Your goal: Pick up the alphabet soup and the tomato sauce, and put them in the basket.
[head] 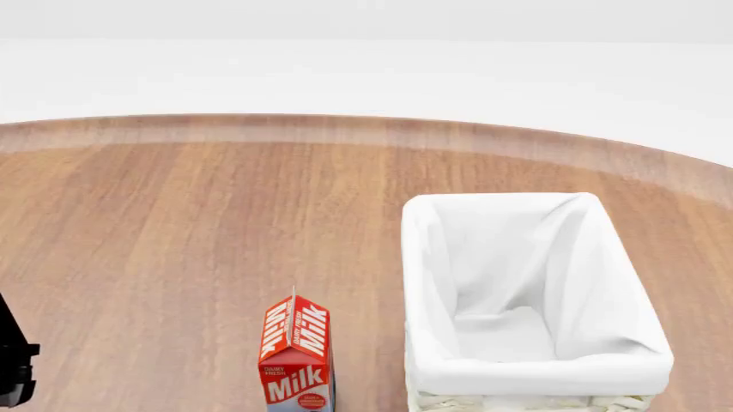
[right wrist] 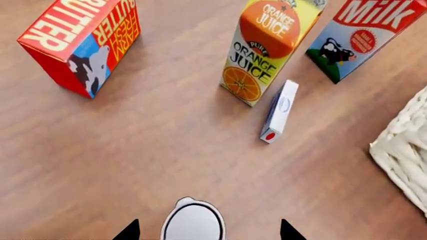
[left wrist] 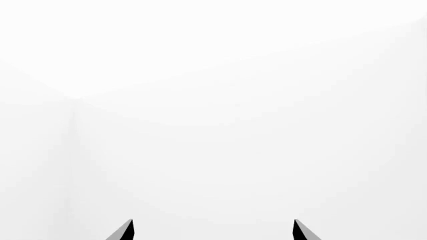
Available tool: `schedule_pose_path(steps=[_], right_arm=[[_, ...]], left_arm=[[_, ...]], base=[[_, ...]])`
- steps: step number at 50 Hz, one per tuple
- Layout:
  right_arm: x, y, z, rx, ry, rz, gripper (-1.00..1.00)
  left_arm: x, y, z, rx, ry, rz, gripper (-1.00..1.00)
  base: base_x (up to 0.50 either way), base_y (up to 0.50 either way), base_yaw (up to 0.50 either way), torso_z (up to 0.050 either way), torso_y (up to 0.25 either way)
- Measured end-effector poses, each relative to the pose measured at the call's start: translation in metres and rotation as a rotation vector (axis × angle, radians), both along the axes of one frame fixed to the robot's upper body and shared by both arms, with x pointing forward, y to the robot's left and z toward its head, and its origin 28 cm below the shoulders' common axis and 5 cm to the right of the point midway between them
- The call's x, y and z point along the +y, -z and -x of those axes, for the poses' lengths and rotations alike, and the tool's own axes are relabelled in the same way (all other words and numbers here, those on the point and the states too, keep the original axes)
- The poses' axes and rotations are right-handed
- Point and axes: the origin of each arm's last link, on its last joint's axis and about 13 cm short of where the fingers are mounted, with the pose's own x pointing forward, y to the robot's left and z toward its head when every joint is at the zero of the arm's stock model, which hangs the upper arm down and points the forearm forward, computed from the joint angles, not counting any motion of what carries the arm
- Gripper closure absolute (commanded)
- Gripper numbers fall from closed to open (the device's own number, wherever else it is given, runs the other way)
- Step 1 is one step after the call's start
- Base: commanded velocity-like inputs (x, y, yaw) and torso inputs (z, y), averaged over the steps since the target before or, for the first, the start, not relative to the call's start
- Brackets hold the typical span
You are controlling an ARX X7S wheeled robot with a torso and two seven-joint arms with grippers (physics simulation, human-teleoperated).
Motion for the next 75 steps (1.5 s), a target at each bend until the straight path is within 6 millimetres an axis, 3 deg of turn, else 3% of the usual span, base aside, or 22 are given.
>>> schedule_pose_path(steps=[51,75], right_arm=[[0.007,0.058,-0.001,0.112,0.058,-0.033,-1.0],[0.006,0.074,-0.002,0.148,0.078,-0.041,-1.0]], left_arm=[[0.001,0.001,0.0,0.0,-0.002,0.003,-1.0],[0.001,0.001,0.001,-0.001,-0.003,0.002,-1.0]], base=[[0.0,0.0,0.0,0.0,0.0],[0.0,0.0,0.0,0.0,0.0]])
